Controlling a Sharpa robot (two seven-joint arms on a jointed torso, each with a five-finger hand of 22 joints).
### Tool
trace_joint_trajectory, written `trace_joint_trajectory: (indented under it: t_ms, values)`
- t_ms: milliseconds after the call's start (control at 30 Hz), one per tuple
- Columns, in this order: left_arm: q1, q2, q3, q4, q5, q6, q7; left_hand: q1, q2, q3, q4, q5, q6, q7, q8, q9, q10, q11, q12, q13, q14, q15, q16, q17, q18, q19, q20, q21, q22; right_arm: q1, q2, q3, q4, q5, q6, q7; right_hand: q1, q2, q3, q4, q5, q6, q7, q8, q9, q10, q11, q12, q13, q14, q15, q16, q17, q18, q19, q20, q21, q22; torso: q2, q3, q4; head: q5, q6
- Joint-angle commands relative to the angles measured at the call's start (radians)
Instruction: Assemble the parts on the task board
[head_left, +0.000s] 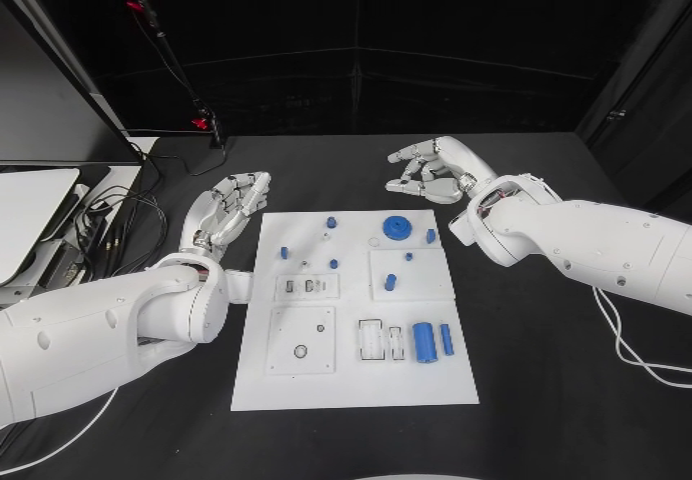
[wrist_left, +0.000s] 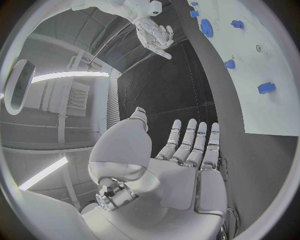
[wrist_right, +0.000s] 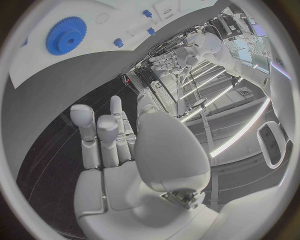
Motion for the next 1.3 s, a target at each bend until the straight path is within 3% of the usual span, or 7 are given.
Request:
trace_joint_trajectory:
  t_ms: [33, 133, 267, 400, 533, 867, 1300]
  values:
    - [0.001, 0.001, 0.001, -0.001, -0.007, 0.011, 0.298, 0.004, 0.007, -0.006, 0.002, 0.007, 0.003, 0.151, 0.005, -0.001, 0.004, 0.001, 0.005, 0.0, 0.004, 0.0, 0.006, 0.0, 0.005, -0.004, 0.001, 0.007, 0.001, -0.001, 0.002, 0.0, -0.015, -0.069, 0.067, -0.035, -0.035, 0.016, -0.014, 0.012, -0.003, -0.026, -0.02, 0.006, 0.001, -0.147, -0.007, 0.41, 0.331, 0.015, -0.003, 0.091, 0.185, 0.023, -0.07, -0.006, -0.035, -0.029, 0.001, 0.0001, 0.0002, -0.004, 0.002]
    - [0.001, 0.0, 0.001, 0.0, -0.007, 0.012, 0.297, 0.007, 0.009, -0.008, 0.002, 0.008, 0.003, 0.151, 0.006, -0.002, 0.006, 0.0, 0.007, 0.001, 0.005, 0.0, 0.007, 0.0, 0.005, -0.004, 0.001, 0.007, 0.001, -0.004, 0.008, 0.0, -0.035, -0.13, 0.068, -0.057, -0.116, 0.017, -0.046, 0.018, 0.055, -0.034, -0.036, 0.035, 0.006, 0.244, -0.011, 0.748, 0.816, 0.172, 0.002, 0.237, 0.609, 0.008, -0.05, -0.003, 0.031, 0.078, 0.001, -0.0005, 0.0015, -0.006, 0.0]
    - [0.001, -0.001, 0.001, 0.001, -0.007, 0.011, 0.297, 0.007, 0.009, -0.008, 0.002, 0.008, 0.003, 0.151, 0.006, -0.002, 0.006, 0.0, 0.007, 0.001, 0.005, 0.0, 0.007, 0.0, 0.005, -0.004, 0.001, 0.007, 0.001, -0.007, 0.014, 0.0, -0.051, -0.193, 0.054, -0.076, -0.164, -0.001, -0.055, 0.023, 0.129, -0.005, -0.03, 0.097, 0.02, 0.642, -0.009, 0.824, 1.098, 0.29, 0.008, 0.262, 0.812, -0.026, 0.087, 0.001, 0.181, 0.283, 0.0, -0.0014, 0.0023, -0.007, -0.001]
    - [0.001, -0.001, 0.001, 0.001, -0.007, 0.011, 0.297, 0.007, 0.009, -0.008, 0.002, 0.008, 0.003, 0.151, 0.006, -0.002, 0.006, 0.0, 0.007, 0.001, 0.005, 0.0, 0.007, 0.0, 0.005, -0.004, 0.001, 0.007, 0.001, -0.008, 0.019, 0.0, -0.061, -0.261, 0.062, -0.118, -0.173, -0.038, -0.025, 0.028, 0.164, -0.015, -0.031, 0.132, 0.026, 0.642, -0.012, 0.824, 1.098, 0.29, 0.006, 0.262, 0.812, -0.052, 0.207, 0.005, 0.267, 0.417, 0.001, -0.001, 0.002, -0.006, -0.002]
    - [0.001, -0.001, 0.001, 0.002, -0.007, 0.011, 0.297, 0.009, 0.01, -0.009, 0.002, 0.009, 0.004, 0.151, 0.006, -0.002, 0.007, 0.0, 0.008, 0.001, 0.006, 0.0, 0.007, 0.001, 0.005, -0.004, 0.001, 0.008, 0.001, -0.013, 0.022, 0.0, -0.064, -0.325, 0.091, -0.165, -0.186, -0.075, 0.023, 0.03, 0.207, -0.088, -0.031, 0.198, 0.046, 0.642, -0.027, 0.824, 1.098, 0.29, -0.012, 0.262, 0.812, -0.125, 0.492, -0.012, 0.395, 0.667, 0.001, -0.0012, 0.0012, -0.005, -0.005]
    - [0.002, -0.004, 0.001, 0.004, -0.007, 0.012, 0.297, 0.009, 0.01, -0.009, 0.002, 0.01, 0.004, 0.151, 0.007, -0.002, 0.007, 0.0, 0.008, 0.001, 0.006, 0.0, 0.007, 0.001, 0.005, -0.005, 0.001, 0.008, 0.001, -0.027, 0.028, 0.0, -0.068, -0.411, 0.164, -0.248, -0.121, -0.129, 0.079, 0.028, 0.249, -0.136, 0.039, 0.342, 0.098, 0.642, 0.048, 0.824, 1.098, 0.29, 0.05, 0.262, 0.812, -0.125, 0.492, 0.043, 0.395, 0.667, 0.0, -0.0009, 0.0011, -0.005, -0.013]
    - [0.002, -0.007, 0.001, 0.005, -0.007, 0.012, 0.299, 0.011, 0.011, -0.01, 0.002, 0.011, 0.004, 0.151, 0.007, -0.003, 0.007, 0.0, 0.009, 0.001, 0.006, 0.0, 0.008, 0.001, 0.005, -0.005, 0.001, 0.008, 0.001, -0.032, 0.051, 0.0, -0.09, -0.5, 0.216, -0.315, -0.076, -0.134, 0.095, 0.026, 0.246, -0.129, 0.058, 0.373, 0.102, 0.642, 0.069, 0.824, 1.098, 0.29, 0.068, 0.262, 0.812, -0.125, 0.492, 0.064, 0.395, 0.667, 0.0, -0.0004, 0.001, -0.004, -0.017]
